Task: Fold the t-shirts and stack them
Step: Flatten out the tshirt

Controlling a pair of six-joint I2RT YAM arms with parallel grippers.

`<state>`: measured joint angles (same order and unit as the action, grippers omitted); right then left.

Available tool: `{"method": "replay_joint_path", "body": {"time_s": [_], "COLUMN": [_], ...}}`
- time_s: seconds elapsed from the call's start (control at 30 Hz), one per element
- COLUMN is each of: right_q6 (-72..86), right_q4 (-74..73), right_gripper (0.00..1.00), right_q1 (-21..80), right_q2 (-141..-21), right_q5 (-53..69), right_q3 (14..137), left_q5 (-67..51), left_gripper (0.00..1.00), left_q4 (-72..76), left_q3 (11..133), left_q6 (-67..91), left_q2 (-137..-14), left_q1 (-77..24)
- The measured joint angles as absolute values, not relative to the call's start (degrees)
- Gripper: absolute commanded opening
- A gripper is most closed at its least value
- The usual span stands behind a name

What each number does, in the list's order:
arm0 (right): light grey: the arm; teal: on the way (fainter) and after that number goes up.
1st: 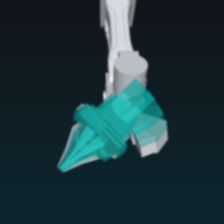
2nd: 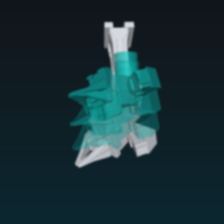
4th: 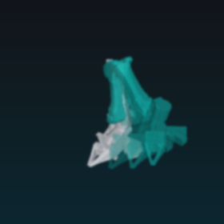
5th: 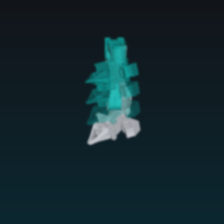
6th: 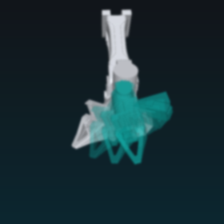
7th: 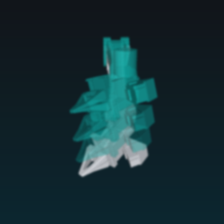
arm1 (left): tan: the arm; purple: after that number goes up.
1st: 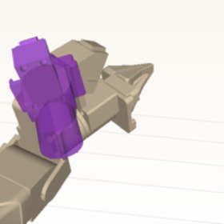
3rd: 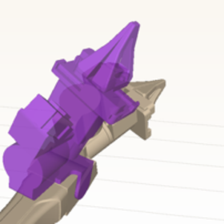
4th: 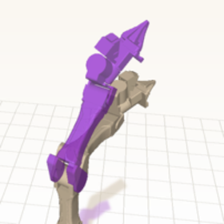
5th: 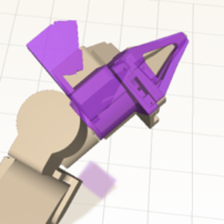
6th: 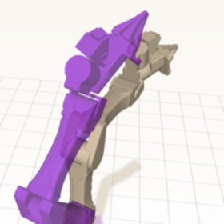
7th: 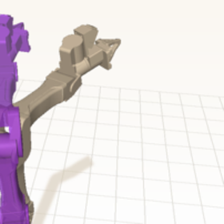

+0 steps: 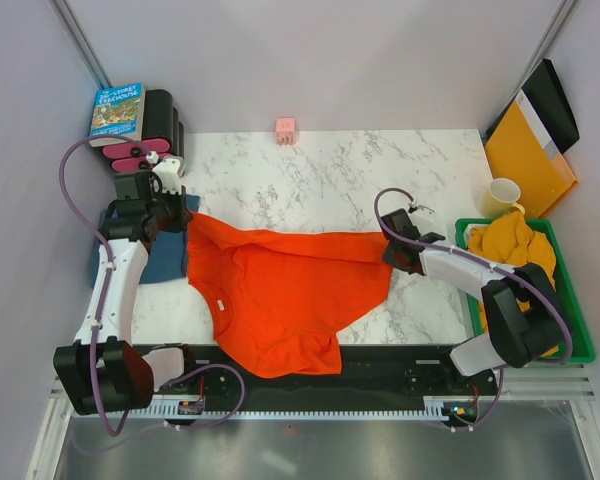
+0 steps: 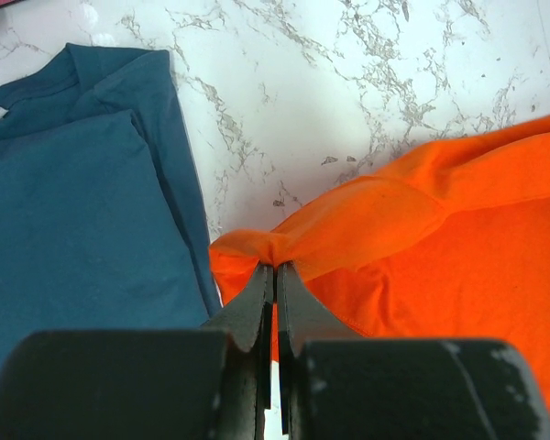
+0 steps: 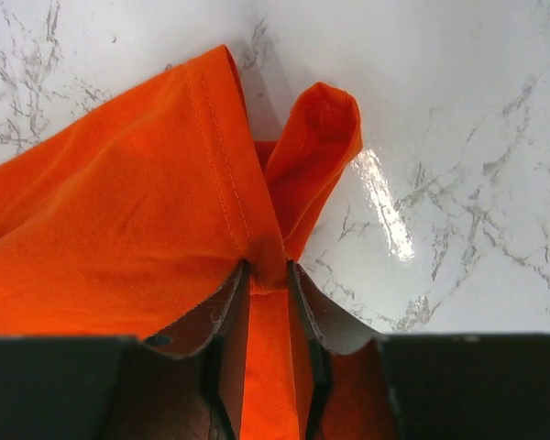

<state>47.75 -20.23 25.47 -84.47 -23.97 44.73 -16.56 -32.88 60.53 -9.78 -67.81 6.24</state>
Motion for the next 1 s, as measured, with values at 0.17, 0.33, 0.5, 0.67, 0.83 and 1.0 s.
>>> {"method": "replay_joint_path", "body": {"time_s": [0.17, 0.33, 0.5, 0.67, 0.83, 1.0], "right_q6": [47.81, 48.12, 48.25, 47.99, 44.95, 39.11], "right_q4": [-18.79, -16.91, -15.66, -16.19, -22.63, -27.88], "right_gripper": [0.29, 0.09, 0.0, 0.0, 0.0, 0.0], "right_q1": [24.88, 23.38, 23.0, 22.98, 23.4, 23.97], "right_q2": [-84.47, -84.47, -84.29, -81.91, -72.93, -65.76], "right_q5": [-22.7, -21.02, -20.49, -20.18, -20.38, -21.19], "right_q3": [43.4, 41.34, 40.75, 39.99, 43.64, 57.78], "left_q5": [-16.53, -16.53, -16.51, -16.49, -16.47, -16.56], "left_gripper": [0.02, 0.02, 0.02, 0.02, 0.02, 0.02], "left_q4": [-32.86, -32.91, -33.08, -33.17, -34.13, -36.91], "left_q3": [60.47, 59.64, 59.59, 59.59, 59.68, 63.88], "left_q6": [-9.78, -9.78, -9.78, -9.72, -9.41, -8.23], "left_q2": [-67.33, -66.85, -66.61, -66.13, -64.66, -63.72], "left_q1": [6.22, 6.22, 6.11, 6.02, 5.98, 5.98]}}
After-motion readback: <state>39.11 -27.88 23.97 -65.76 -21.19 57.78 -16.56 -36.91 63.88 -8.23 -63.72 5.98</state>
